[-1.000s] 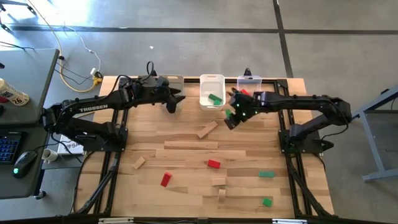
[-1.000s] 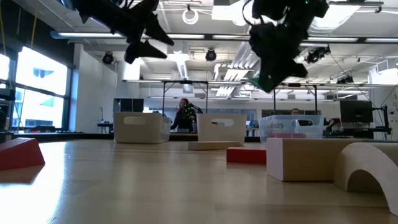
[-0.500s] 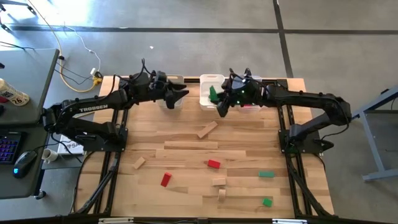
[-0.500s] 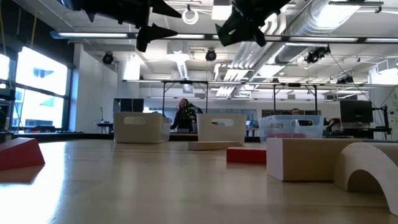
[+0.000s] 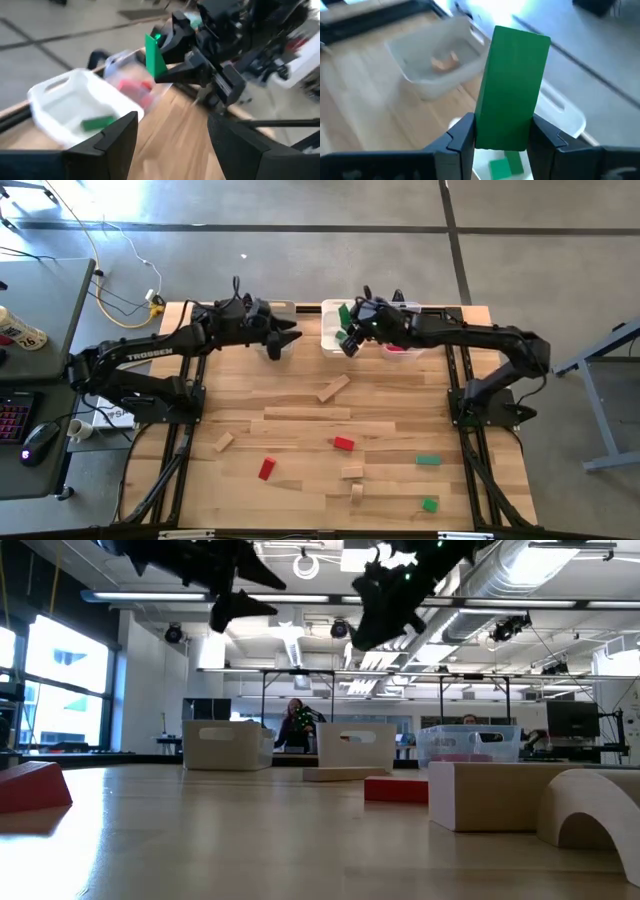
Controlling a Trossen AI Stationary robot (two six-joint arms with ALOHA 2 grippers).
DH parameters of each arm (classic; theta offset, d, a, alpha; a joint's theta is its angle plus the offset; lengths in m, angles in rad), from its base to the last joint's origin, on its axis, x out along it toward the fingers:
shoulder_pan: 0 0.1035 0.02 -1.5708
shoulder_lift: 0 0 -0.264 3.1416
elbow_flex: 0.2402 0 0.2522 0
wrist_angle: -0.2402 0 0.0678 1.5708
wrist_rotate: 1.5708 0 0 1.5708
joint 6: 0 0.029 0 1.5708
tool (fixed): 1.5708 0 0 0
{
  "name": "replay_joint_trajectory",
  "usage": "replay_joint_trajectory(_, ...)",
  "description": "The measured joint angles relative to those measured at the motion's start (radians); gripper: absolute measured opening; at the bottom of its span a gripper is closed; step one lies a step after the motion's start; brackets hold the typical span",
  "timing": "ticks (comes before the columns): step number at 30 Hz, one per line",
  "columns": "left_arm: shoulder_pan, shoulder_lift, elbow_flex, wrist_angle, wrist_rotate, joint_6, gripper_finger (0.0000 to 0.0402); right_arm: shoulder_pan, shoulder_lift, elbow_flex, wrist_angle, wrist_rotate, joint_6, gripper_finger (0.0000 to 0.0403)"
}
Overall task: Sort & place blocks by color
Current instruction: Put the green triangular block into the white bin, then put the brown triangular block into the gray bin
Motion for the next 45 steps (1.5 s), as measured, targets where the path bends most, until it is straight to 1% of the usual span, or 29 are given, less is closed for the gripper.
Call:
replay_joint_trajectory(2, -0.009, -0.007, 0.0, -0.068, -0.029, 0.0, 0.0227, -0.022, 0.036, 0.0, -0.015, -0.029, 0.025, 0.0115)
replay_joint_trajectory(8, -0.056, -0.034, 0.0, -0.3, -0.159, -0.006, 0.0227, -0.088, 0.15, -0.001, -0.018, -0.155, 0.105, 0.0115)
replay_joint_trajectory(12, -0.089, -0.055, 0.0, -0.471, -0.235, -0.051, 0.0227, -0.121, 0.215, -0.002, -0.018, -0.231, 0.163, 0.0115)
replay_joint_trajectory(15, -0.113, -0.065, 0.0, -0.592, -0.266, -0.104, 0.0227, -0.138, 0.247, -0.002, -0.017, -0.269, 0.188, 0.0115)
replay_joint_trajectory(22, -0.201, -0.085, 0.0, -0.818, -0.259, -0.261, 0.0227, -0.166, 0.27, -0.002, -0.017, -0.294, 0.189, 0.0115)
replay_joint_trajectory(29, -0.344, -0.088, 0.0, -0.991, -0.256, -0.396, 0.0227, -0.209, 0.27, -0.002, -0.017, -0.311, 0.218, 0.0152)
replay_joint_trajectory(32, -0.404, -0.088, 0.0, -1.042, -0.25, -0.471, 0.0227, -0.214, 0.27, 0.0, -0.018, -0.315, 0.213, 0.0167)
replay_joint_trajectory(37, -0.483, -0.088, 0.0, -1.086, -0.201, -0.567, 0.0227, -0.213, 0.271, 0.027, -0.018, -0.32, 0.187, 0.0195)
replay_joint_trajectory(41, -0.541, -0.088, 0.0, -1.116, -0.166, -0.636, 0.0227, -0.213, 0.271, 0.069, -0.023, -0.32, 0.178, 0.0215)
replay_joint_trajectory(45, -0.607, -0.088, 0.0, -1.142, -0.116, -0.717, 0.0227, -0.213, 0.271, 0.126, -0.062, -0.319, 0.139, 0.0223)
